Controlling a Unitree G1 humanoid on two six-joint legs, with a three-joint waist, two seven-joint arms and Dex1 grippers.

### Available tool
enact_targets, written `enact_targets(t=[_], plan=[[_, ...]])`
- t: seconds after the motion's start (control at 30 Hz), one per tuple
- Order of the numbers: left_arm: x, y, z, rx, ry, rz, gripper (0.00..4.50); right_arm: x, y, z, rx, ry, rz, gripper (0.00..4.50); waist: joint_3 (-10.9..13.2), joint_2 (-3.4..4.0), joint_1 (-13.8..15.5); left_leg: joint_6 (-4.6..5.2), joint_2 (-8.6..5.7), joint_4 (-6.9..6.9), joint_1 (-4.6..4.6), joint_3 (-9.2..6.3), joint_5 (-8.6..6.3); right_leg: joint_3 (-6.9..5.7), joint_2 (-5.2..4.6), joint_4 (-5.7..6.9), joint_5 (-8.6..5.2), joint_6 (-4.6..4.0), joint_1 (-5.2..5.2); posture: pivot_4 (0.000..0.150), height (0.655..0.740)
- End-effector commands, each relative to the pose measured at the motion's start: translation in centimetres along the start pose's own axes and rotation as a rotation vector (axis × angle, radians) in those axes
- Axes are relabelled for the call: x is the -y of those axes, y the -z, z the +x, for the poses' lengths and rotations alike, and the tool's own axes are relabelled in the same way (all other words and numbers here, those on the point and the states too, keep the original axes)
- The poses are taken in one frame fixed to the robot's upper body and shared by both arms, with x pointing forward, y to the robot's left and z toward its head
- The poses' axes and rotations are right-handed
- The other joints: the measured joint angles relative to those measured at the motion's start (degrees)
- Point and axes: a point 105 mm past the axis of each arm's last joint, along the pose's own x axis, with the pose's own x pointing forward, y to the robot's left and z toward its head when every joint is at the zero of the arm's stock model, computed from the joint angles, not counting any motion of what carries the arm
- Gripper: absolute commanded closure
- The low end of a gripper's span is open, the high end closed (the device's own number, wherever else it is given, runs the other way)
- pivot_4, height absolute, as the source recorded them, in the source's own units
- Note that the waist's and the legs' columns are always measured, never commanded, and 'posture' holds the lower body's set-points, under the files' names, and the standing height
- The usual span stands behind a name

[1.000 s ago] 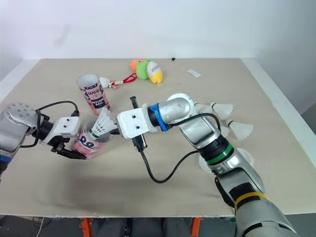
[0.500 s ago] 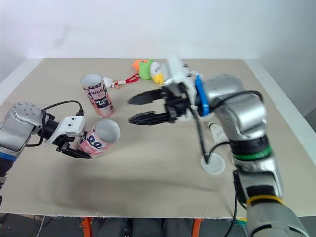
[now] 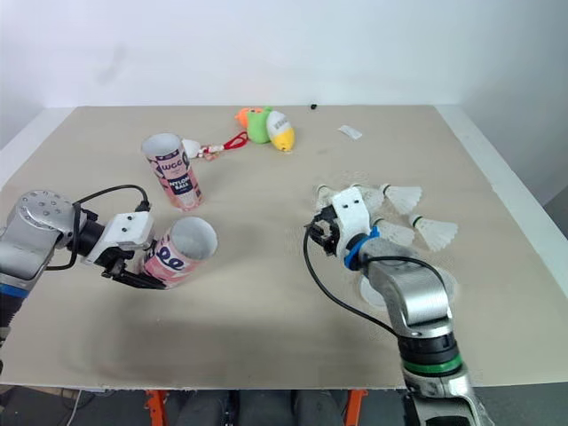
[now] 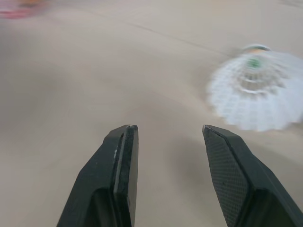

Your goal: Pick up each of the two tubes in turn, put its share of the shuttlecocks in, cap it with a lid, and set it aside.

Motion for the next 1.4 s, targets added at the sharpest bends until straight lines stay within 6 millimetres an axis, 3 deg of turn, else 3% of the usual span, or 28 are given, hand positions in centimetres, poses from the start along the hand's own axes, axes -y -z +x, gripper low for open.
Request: enact_targets(t=[0.03,0.47,0.8,0.9,0.97,1.0,1.03,1.17,1.2,1.3,1.4], plan=[[0.7,0.0,1.4,0.006,0.059,-0.003,1.51,1.1,-1.4,0.9,0.048,0.111,-0.025,2.11,0.0,0.00,0.0,0.00,-0.03,0.00,0.00,0.01,0.00,0.03,-0.01,-0.01,0.02,0.07,0.00,0.150,0.7323],[1.2,0.3,1.3,0.017,0.035,-0.033,1.51,-0.2,-2.5,4.4,0.074,0.119,-0.057,2.11,0.0,0.00,-0.1,0.00,-0.13,-0.01,-0.06,-0.04,0.00,0.15,-0.04,-0.04,0.00,0.17,-0.01,0.150,0.7323],[1.4,0.3,1.2,0.017,0.020,-0.050,1.51,1.3,-2.6,6.6,0.081,0.218,-0.167,2.11,0.0,0.00,-0.2,0.00,-0.14,-0.02,-0.07,-0.02,0.00,0.17,-0.05,-0.05,0.00,0.19,-0.02,0.150,0.7323],[1.5,0.3,1.2,0.017,0.019,-0.053,1.51,1.2,-3.0,6.9,0.104,0.223,-0.187,2.87,0.0,0.00,-0.2,0.00,-0.13,-0.02,-0.07,-0.02,0.00,0.17,-0.03,-0.05,0.00,0.18,-0.03,0.150,0.7323],[1.5,0.4,1.2,0.017,0.017,-0.054,1.51,0.9,-3.3,7.1,0.121,0.216,-0.200,3.63,0.0,0.00,-0.3,0.00,-0.12,-0.03,-0.07,-0.03,0.00,0.17,-0.02,-0.04,0.00,0.18,-0.03,0.150,0.7323],[1.6,0.4,1.2,0.017,0.017,-0.055,1.51,0.5,-3.6,7.2,0.134,0.201,-0.197,4.25,0.0,0.00,-0.3,0.00,-0.12,-0.03,-0.07,-0.02,0.00,0.17,-0.02,-0.04,0.00,0.18,-0.04,0.150,0.7323],[1.6,0.4,1.2,0.018,0.016,-0.057,1.51,0.2,-3.8,7.2,0.145,0.188,-0.191,4.46,0.0,0.00,-0.3,0.00,-0.12,-0.04,-0.07,-0.02,0.00,0.17,-0.02,-0.05,0.00,0.18,-0.04,0.150,0.7323],[1.6,0.4,1.3,0.022,0.016,-0.061,1.51,-1.4,-5.6,6.8,0.222,0.093,-0.192,4.46,0.0,0.00,-0.4,0.01,-0.12,-0.04,-0.07,-0.03,-0.01,0.17,-0.02,-0.04,0.00,0.18,-0.04,0.150,0.7323],[1.6,0.4,1.4,0.024,0.016,-0.061,1.51,-2.2,-6.8,6.3,0.290,0.043,-0.219,4.46,0.0,0.00,-0.4,0.01,-0.12,-0.04,-0.07,-0.04,-0.01,0.17,-0.03,-0.04,0.00,0.18,-0.03,0.150,0.7323],[1.6,0.3,1.4,0.026,0.017,-0.062,1.51,-3.2,-9.6,4.3,0.425,-0.069,-0.293,4.46,0.0,0.03,-0.4,0.01,-0.13,-0.03,-0.07,-0.02,-0.01,0.18,-0.05,-0.05,0.00,0.20,-0.04,0.150,0.7323],[1.6,0.3,1.5,0.026,0.019,-0.061,1.51,-4.4,-12.0,0.8,0.574,-0.252,-0.405,4.46,0.0,0.03,-0.2,0.01,-0.13,-0.03,-0.08,-0.06,-0.01,0.15,-0.05,-0.06,-0.02,0.22,-0.02,0.150,0.7323]])
